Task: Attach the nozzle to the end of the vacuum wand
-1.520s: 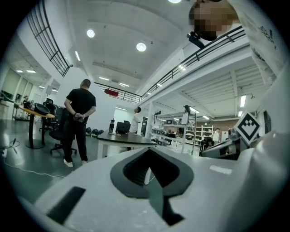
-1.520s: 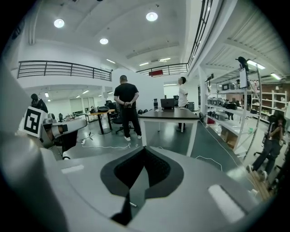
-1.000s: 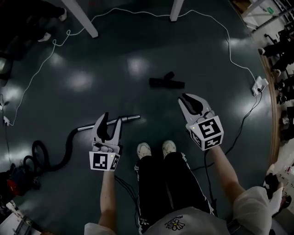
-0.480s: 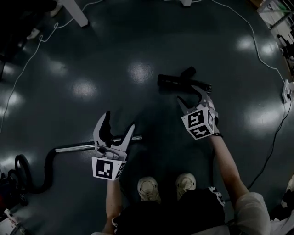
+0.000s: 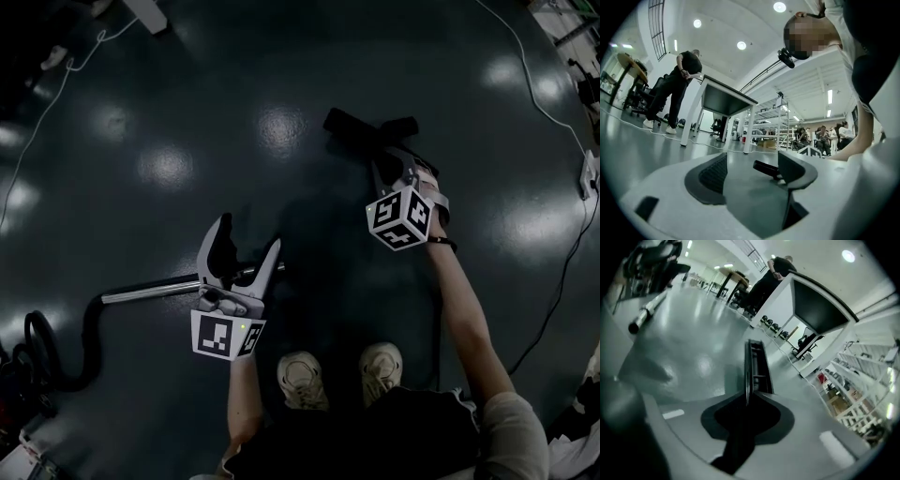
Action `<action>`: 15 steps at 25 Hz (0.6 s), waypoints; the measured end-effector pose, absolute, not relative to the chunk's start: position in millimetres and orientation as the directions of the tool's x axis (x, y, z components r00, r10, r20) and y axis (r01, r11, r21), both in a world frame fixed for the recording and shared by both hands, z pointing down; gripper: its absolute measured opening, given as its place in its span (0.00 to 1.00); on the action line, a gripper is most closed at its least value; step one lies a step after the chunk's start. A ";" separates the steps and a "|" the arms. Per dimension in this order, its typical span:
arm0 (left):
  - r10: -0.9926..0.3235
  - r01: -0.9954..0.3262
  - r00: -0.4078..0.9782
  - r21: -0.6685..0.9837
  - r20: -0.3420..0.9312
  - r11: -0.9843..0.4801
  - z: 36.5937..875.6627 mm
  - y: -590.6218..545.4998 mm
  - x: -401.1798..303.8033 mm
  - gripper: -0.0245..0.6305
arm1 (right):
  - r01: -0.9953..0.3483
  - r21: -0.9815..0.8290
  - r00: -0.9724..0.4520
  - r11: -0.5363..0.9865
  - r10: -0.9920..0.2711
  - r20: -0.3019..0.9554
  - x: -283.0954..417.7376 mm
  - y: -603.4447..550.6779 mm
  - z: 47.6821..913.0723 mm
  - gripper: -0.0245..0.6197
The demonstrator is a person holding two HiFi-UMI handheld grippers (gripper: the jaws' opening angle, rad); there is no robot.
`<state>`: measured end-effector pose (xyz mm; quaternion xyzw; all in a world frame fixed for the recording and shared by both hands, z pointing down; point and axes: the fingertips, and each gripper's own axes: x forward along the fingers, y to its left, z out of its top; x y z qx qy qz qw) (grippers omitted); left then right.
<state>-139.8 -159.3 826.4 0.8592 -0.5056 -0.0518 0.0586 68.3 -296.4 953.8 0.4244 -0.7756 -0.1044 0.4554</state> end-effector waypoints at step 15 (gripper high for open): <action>-0.826 -0.818 0.563 0.116 -0.040 -0.563 817.6 -139.2 -96.2 0.54 | -0.848 0.006 -0.390 0.530 -0.632 0.669 121.8 -207.7 929.7 0.11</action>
